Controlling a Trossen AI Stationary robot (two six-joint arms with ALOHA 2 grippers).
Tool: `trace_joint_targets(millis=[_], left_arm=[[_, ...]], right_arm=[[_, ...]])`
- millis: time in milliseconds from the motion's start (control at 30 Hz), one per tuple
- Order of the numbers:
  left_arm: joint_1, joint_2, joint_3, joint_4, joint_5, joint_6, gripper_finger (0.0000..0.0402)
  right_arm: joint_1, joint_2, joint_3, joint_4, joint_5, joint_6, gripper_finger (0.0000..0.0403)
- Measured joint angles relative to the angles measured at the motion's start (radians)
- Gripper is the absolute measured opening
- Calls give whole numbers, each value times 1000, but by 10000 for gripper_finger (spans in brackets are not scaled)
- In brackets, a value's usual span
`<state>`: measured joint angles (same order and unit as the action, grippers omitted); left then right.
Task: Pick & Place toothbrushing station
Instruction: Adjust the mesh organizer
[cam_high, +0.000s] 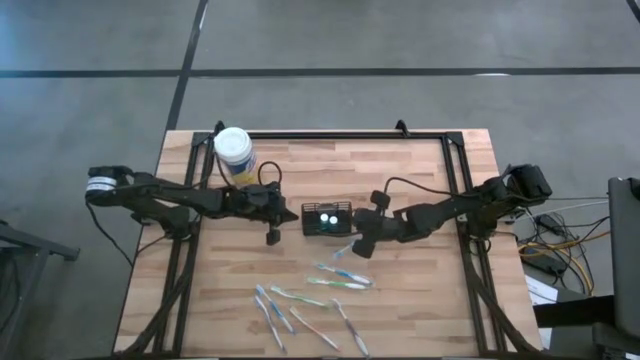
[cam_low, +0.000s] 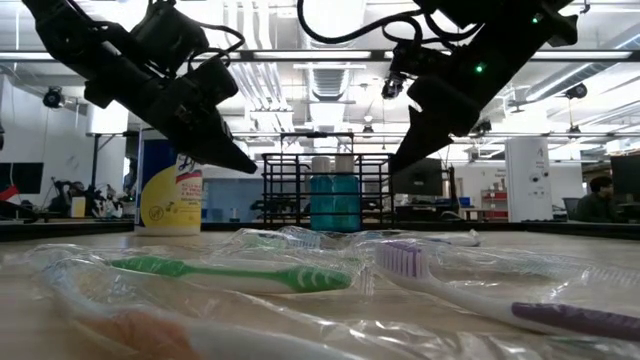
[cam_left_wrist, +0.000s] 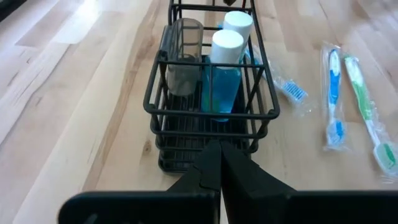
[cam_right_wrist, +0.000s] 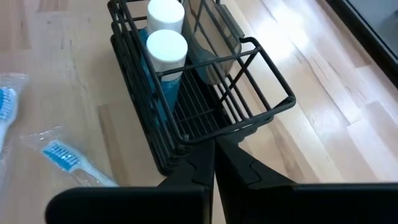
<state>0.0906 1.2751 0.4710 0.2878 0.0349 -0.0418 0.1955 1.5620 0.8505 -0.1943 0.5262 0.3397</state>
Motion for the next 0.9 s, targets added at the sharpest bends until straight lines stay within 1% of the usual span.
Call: trace_joint_targets(millis=[200,300,567,800,900], left_arm=[[2,0,5,2,0,1,0],[6,0,7,3,0,1,0],[11,0,8,2,1,3,0],[13,0,8,-2,1,3,0],[13,0,8,-17,1,1,0]], right_arm=[[0,1,0,11,-12,6,8],[1,16,0,30,-31,8,8],[1,68,3,63,-35,11,8],[13,34,2,51,-56,19,8],[22,9,-2,5,-79,18,8]])
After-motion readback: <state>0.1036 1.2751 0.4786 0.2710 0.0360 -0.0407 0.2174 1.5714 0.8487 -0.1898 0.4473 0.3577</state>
